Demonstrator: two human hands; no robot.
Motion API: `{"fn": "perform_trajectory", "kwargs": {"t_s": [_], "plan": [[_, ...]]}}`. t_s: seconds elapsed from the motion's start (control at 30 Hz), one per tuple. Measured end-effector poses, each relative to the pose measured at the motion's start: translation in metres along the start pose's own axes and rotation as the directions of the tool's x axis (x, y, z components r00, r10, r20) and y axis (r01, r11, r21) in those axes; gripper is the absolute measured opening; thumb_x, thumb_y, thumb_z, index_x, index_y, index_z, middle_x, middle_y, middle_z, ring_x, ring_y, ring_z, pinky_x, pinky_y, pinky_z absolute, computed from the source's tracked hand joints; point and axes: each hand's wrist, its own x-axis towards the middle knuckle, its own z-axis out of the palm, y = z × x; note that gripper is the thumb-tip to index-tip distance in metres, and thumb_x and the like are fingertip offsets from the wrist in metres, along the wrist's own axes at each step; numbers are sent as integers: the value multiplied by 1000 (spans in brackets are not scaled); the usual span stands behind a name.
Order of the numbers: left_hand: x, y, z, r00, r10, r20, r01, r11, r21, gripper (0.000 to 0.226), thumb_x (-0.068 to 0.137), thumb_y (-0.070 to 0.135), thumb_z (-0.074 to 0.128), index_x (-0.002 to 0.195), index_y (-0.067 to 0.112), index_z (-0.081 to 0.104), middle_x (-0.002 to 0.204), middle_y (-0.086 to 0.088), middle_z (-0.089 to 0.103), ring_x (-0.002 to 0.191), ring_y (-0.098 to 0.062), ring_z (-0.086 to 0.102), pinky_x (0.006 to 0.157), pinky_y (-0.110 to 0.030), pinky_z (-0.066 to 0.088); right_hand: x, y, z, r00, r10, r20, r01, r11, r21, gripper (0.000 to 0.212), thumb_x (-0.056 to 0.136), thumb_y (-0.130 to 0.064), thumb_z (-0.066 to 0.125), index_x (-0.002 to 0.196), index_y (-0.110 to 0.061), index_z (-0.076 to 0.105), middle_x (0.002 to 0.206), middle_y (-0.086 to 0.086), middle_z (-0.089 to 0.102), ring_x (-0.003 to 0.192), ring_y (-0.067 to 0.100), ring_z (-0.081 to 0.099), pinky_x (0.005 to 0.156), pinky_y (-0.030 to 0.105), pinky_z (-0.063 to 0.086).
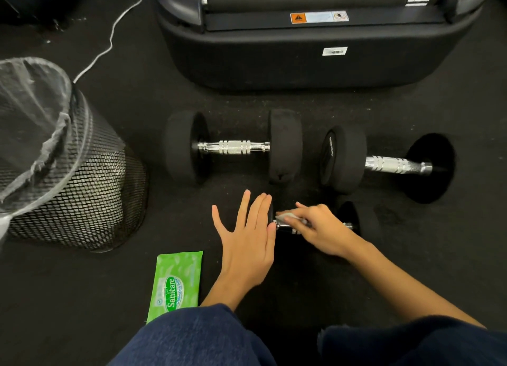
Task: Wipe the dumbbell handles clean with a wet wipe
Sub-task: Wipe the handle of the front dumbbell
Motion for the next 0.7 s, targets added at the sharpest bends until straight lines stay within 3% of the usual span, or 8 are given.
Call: {"fn": "perform_trajectory", "kwargs": {"t_s": [0.13,0.27,0.37,0.53,0.63,0.7], "plan": [[2,-2,0,1000,7,-4,-7,1000,12,56,102,41,12,152,22,28,159,10,26,151,-14,7,112,-68,-2,3,1,-5,998,-8,63,8,1000,-6,27,100,-17,54,124,-20,65,122,-6,68,113,-4,60,119,17,19],[0,0,1,1000,1,-5,-1,1000,-1,56,102,41,14,153,22,27,159,10,26,151,-14,7,112,-68,-3,3,2,-17,997,27,75,-26,999,-22,26,99,-16,55,121,-17,67,124,-7,67,115,-1,60,119,18,20],[0,0,2,1000,1,-10,-1,1000,-2,55,102,41,16,152,23,28,159,10,27,151,-14,8,112,-68,-2,11,-4,-7,995,17,95,-11,998,-66,28,99,-14,53,125,-17,65,119,-1,70,109,7,65,114,7,10],[1,-1,2,1000,1,-11,-1,1000,-5,55,102,41,13,152,22,28,159,10,26,151,-13,7,112,-68,-3,3,5,-16,1000,11,27,-11,1000,14,26,99,-13,54,121,-16,68,124,-4,68,116,1,60,120,21,21],[0,-1,3,1000,-3,-12,3,1000,-5,55,102,41,13,152,22,27,159,10,25,151,-13,7,112,-68,-3,6,-1,-11,998,-13,69,22,992,-127,28,100,-14,51,124,-16,65,121,0,70,110,8,64,122,27,17],[1,-1,3,1000,-2,-13,2,1000,-2,55,103,41,13,152,21,29,159,10,26,151,-14,7,112,-68,-1,1,-4,-2,997,-66,40,73,973,-221,33,99,-11,52,129,-17,62,128,-2,66,117,5,59,123,26,13]]}}
